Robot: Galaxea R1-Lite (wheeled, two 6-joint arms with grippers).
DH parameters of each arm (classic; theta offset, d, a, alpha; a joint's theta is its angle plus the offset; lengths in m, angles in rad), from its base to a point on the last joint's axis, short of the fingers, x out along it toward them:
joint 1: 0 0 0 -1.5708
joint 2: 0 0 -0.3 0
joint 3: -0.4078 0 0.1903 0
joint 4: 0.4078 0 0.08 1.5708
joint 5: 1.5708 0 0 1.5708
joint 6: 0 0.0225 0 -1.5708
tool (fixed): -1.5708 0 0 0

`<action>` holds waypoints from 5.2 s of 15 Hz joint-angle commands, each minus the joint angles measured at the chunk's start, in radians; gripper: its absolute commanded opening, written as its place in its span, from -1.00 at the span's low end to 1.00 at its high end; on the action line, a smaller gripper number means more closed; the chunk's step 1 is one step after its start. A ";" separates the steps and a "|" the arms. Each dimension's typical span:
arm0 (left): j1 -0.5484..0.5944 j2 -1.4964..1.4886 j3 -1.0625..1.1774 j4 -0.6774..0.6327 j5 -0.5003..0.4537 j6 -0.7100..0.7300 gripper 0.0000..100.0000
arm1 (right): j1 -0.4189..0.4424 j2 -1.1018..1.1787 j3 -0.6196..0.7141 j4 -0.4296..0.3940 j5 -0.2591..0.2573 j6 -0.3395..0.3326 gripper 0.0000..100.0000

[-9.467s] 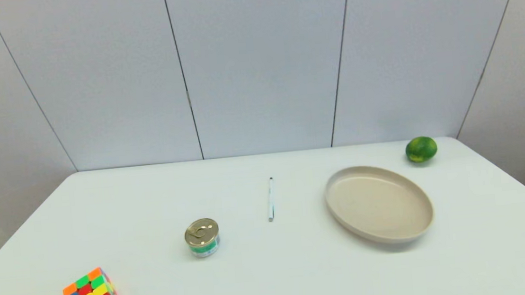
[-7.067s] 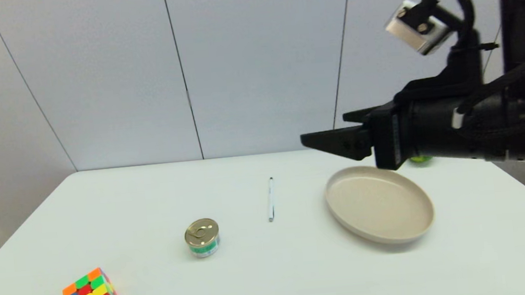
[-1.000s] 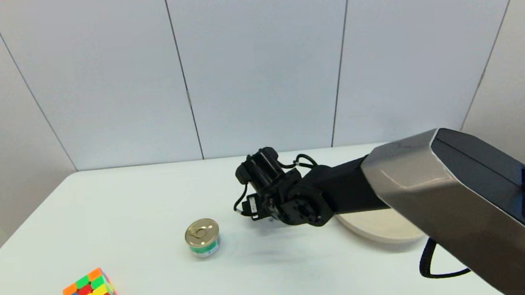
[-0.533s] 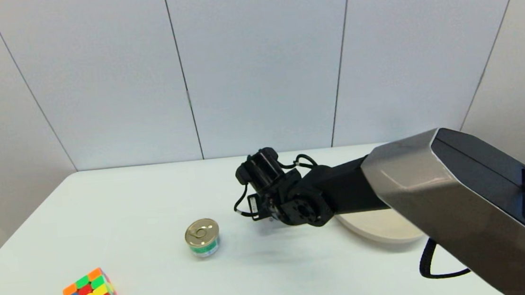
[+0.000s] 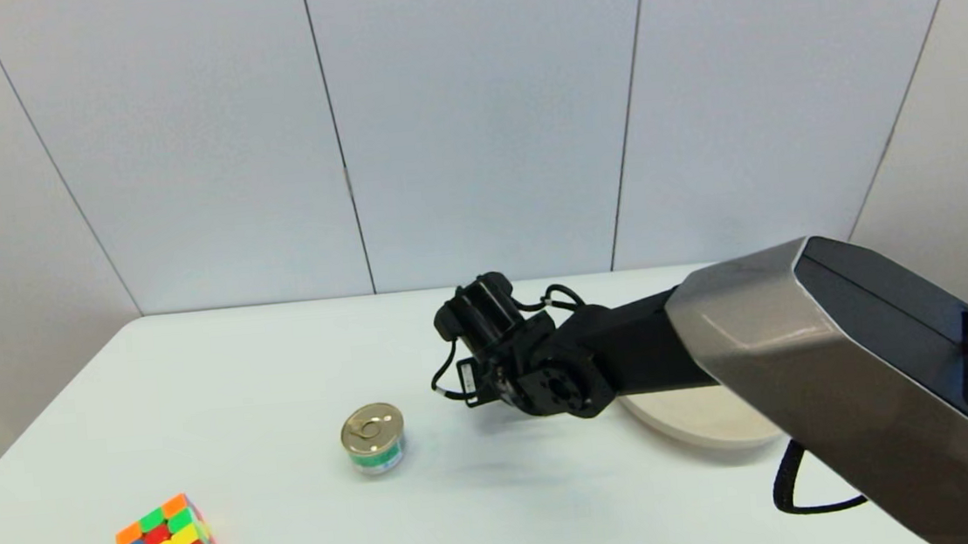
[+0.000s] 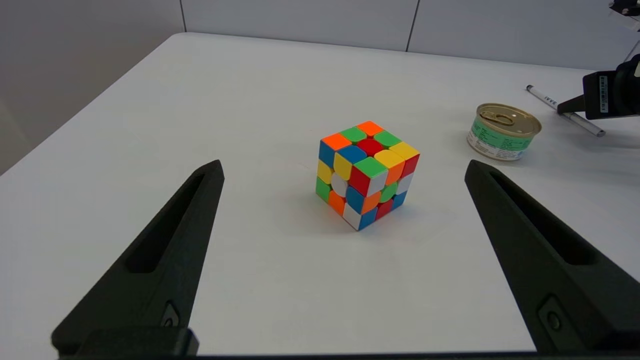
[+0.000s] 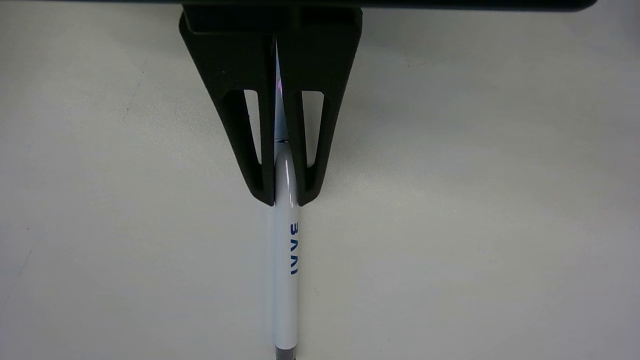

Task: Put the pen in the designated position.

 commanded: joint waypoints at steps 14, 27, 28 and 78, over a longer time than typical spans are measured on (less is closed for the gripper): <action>0.001 0.000 0.000 -0.001 0.000 0.000 1.00 | -0.019 -0.192 -0.033 0.107 -0.004 -0.066 -1.00; 0.000 0.000 0.000 -0.001 0.000 0.000 1.00 | -0.185 -0.646 0.096 0.248 -0.005 -0.326 -1.00; 0.001 0.000 0.000 -0.001 0.000 0.000 1.00 | -0.206 -0.683 0.135 0.248 -0.005 -0.336 -1.00; 0.001 0.000 0.000 -0.001 0.000 0.000 1.00 | -0.867 -0.681 0.713 0.037 0.262 -0.445 -1.00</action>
